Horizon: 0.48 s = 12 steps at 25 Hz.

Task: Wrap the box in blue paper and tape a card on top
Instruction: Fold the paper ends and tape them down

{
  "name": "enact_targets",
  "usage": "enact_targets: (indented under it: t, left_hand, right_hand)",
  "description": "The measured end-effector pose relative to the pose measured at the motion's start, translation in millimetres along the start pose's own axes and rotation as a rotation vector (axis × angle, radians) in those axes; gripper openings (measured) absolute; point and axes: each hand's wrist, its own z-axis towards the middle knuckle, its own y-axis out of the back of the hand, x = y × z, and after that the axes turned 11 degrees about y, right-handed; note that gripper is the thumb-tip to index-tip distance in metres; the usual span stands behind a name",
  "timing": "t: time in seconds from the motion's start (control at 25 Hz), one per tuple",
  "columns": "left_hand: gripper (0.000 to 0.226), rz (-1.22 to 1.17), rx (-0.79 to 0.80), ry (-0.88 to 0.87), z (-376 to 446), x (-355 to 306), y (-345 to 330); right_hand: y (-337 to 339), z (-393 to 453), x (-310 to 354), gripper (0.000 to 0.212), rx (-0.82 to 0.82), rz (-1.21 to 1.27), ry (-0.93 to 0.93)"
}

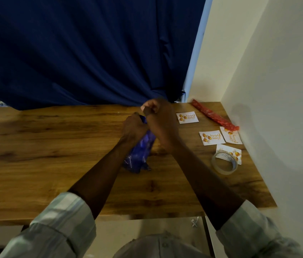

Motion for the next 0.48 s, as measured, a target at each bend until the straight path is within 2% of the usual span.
enact_targets:
  t: [0.04, 0.12, 0.2, 0.24, 0.32, 0.4, 0.48]
  left_hand:
    - [0.005, -0.027, -0.031, 0.024, 2, -5, 0]
    - [0.021, -0.263, 0.008, 0.123, 5, -11, 5]
    - [0.03, -0.598, 0.125, 0.208, 1, -9, 13]
    - [0.032, -0.674, 0.151, 0.226, 0, -6, 15]
    - [0.032, -0.718, 0.176, 0.246, -1, -4, 16]
    - [0.029, -0.761, 0.187, 0.238, -4, -4, 14]
    - [0.029, -0.783, 0.176, 0.232, -6, -2, 11]
  right_hand:
    - [6, 4, -3, 0.007, -0.014, 0.055, -0.012]
    - [19, 9, -11, 0.008, -0.034, 0.172, -0.099]
    - [26, 8, -24, 0.01, -0.119, 0.379, -0.292]
    - [27, 6, -28, 0.01, -0.161, 0.505, -0.402]
    - [24, -1, -33, 0.008, -0.18, 0.661, -0.556]
    - [17, -7, -34, 0.002, -0.157, 0.728, -0.627]
    - [10, -11, -34, 0.008, -0.166, 0.76, -0.657]
